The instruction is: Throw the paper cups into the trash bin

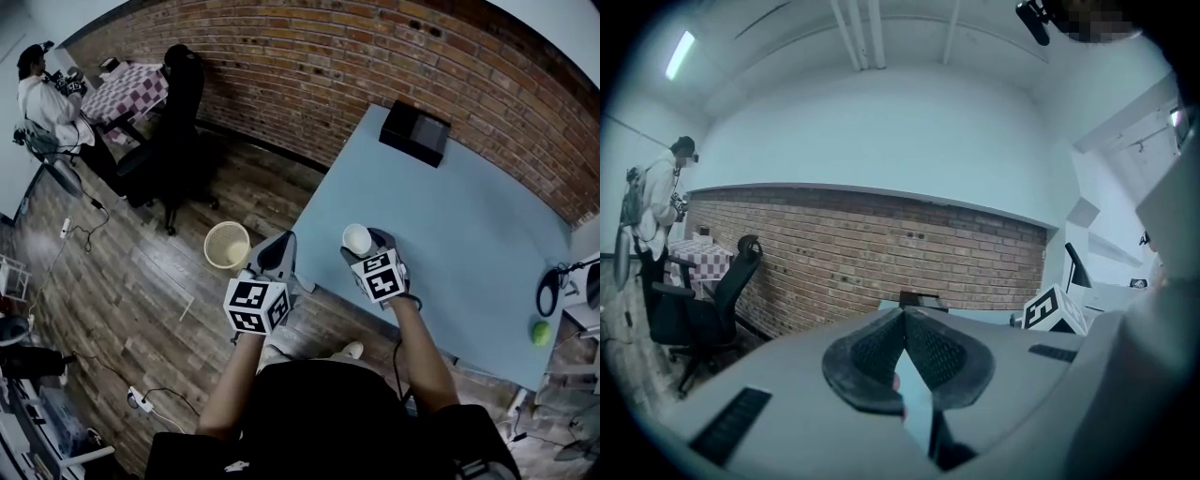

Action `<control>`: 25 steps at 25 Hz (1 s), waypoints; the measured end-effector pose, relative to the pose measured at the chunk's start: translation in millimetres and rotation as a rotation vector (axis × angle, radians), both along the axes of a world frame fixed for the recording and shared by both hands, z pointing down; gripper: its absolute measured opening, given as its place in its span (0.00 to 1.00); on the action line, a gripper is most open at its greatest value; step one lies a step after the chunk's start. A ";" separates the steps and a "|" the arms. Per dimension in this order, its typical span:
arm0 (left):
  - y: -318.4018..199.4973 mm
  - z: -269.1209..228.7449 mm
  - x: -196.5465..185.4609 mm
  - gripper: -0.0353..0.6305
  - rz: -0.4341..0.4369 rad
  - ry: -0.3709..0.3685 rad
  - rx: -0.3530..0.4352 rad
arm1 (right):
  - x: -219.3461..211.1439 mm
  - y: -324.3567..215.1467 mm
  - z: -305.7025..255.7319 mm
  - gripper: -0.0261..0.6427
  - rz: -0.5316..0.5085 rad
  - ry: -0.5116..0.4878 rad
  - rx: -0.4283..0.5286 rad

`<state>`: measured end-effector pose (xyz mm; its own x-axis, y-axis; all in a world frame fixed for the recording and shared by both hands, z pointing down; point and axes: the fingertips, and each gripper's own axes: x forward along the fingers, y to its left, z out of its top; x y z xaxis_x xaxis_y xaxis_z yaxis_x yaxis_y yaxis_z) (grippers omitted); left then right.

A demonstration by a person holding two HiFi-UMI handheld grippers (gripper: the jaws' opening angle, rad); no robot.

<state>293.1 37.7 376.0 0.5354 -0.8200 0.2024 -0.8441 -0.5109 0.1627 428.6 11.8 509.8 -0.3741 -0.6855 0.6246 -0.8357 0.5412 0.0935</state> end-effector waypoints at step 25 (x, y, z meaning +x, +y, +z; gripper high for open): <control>15.1 6.3 -229.3 0.06 -0.090 0.017 0.001 | -241.4 -9.5 -34.9 0.53 -0.095 -0.072 0.051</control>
<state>63.8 52.8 382.3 0.4632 -0.8649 0.1933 -0.8835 -0.4335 0.1775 187.2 2.3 475.0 -0.4820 -0.6746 0.5591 -0.7861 0.6147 0.0641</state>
